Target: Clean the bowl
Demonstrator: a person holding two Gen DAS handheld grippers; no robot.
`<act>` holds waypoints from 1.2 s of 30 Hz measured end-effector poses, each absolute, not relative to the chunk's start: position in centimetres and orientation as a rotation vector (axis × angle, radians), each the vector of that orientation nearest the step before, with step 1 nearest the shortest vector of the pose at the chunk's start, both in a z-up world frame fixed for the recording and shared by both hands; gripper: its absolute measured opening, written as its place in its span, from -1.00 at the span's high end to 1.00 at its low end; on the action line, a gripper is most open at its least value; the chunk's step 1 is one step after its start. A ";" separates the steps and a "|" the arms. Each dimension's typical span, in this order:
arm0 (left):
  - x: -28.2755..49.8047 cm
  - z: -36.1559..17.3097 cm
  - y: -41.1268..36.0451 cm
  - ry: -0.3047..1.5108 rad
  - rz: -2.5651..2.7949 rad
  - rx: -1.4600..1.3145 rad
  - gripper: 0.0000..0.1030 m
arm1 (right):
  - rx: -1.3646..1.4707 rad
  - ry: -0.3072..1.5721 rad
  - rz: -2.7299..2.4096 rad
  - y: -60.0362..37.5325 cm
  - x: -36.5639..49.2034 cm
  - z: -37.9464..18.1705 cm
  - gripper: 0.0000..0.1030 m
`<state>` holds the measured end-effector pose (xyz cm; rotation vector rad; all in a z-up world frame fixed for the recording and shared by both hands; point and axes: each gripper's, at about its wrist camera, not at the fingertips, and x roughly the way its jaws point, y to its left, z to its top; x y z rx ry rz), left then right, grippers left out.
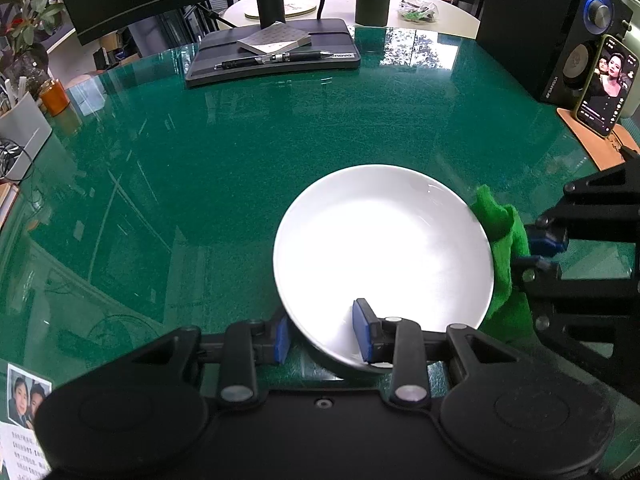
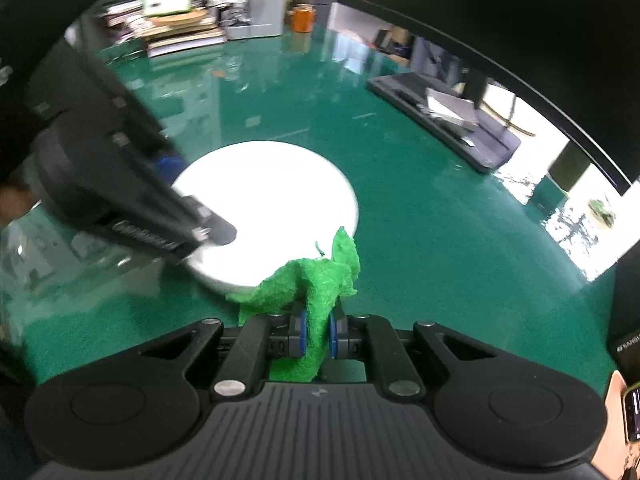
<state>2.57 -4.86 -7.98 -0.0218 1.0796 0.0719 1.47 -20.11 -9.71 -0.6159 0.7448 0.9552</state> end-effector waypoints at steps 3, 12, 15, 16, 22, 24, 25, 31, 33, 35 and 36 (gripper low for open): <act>2.6 -8.0 -4.9 1.081 0.071 -0.022 0.37 | -0.634 0.743 0.971 -20.1 1.1 -9.7 0.80; 2.5 -8.0 -4.8 1.080 0.070 -0.021 0.37 | -0.622 0.753 0.938 -19.8 1.6 -9.8 0.80; 2.3 -8.0 -4.9 1.080 0.069 -0.021 0.37 | -0.664 0.737 0.951 -19.7 0.9 -9.8 0.80; 2.3 -8.0 -4.9 1.080 0.070 -0.021 0.37 | -0.676 0.736 0.961 -19.6 0.8 -9.8 0.80; 2.4 -8.0 -4.6 1.080 0.068 -0.020 0.37 | -0.640 0.743 0.931 -19.6 1.6 -9.6 0.80; 2.3 -8.0 -4.7 1.080 0.067 -0.020 0.37 | -0.660 0.737 0.945 -19.7 1.2 -9.6 0.80; 2.3 -8.0 -4.7 1.080 0.067 -0.020 0.37 | -0.669 0.734 0.951 -19.7 1.0 -9.6 0.80; 2.3 -7.9 -4.7 1.081 0.068 -0.019 0.37 | -0.646 0.733 0.921 -19.5 1.9 -9.5 0.80; 2.3 -7.9 -4.7 1.080 0.067 -0.020 0.37 | -0.649 0.733 0.919 -19.5 1.8 -9.5 0.80; 2.3 -7.9 -4.7 1.080 0.067 -0.021 0.37 | -0.673 0.729 0.933 -19.5 1.4 -9.5 0.80; 2.3 -7.9 -4.7 1.080 0.067 -0.021 0.37 | -0.687 0.730 0.949 -19.6 1.0 -9.5 0.80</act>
